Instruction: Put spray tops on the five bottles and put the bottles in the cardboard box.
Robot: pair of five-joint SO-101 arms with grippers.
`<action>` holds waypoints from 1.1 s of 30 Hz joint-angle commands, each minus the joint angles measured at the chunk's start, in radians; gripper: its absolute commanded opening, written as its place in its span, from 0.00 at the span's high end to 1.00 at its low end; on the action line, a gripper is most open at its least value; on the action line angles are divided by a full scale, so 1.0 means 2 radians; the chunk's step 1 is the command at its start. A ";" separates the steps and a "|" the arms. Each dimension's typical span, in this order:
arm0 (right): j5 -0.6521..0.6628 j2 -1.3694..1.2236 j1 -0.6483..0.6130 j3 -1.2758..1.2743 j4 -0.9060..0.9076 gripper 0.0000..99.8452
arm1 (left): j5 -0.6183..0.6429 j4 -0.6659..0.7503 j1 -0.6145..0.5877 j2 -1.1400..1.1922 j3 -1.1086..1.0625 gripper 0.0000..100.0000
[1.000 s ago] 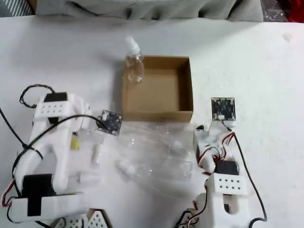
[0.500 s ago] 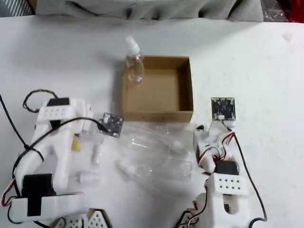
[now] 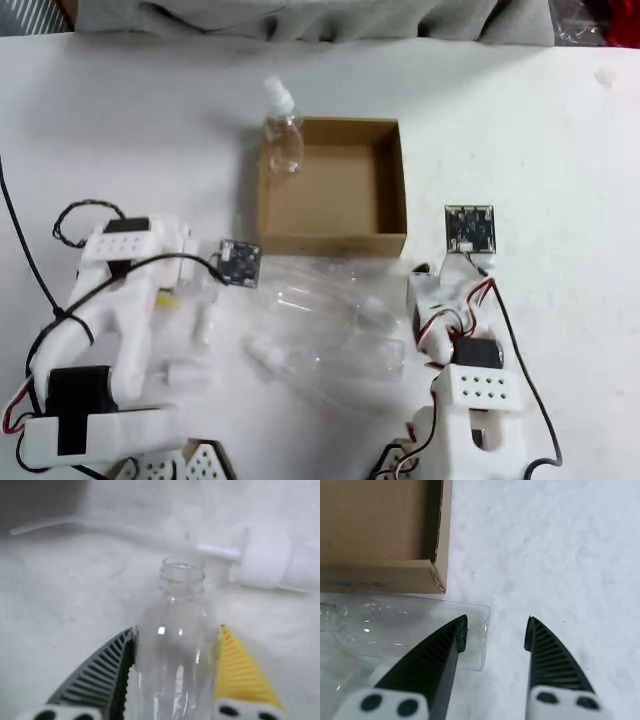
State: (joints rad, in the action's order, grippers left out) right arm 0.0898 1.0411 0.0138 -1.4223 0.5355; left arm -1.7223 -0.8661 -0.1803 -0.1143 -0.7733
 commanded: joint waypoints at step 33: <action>0.230 0.010 -0.103 0.189 0.243 0.84 | 0.860 0.008 -0.145 -0.004 0.098 0.97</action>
State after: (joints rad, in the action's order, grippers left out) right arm 0.3905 1.0411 -0.0598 -1.1953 0.8715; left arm -0.0882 -0.9475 -0.3736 -0.1143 -0.5831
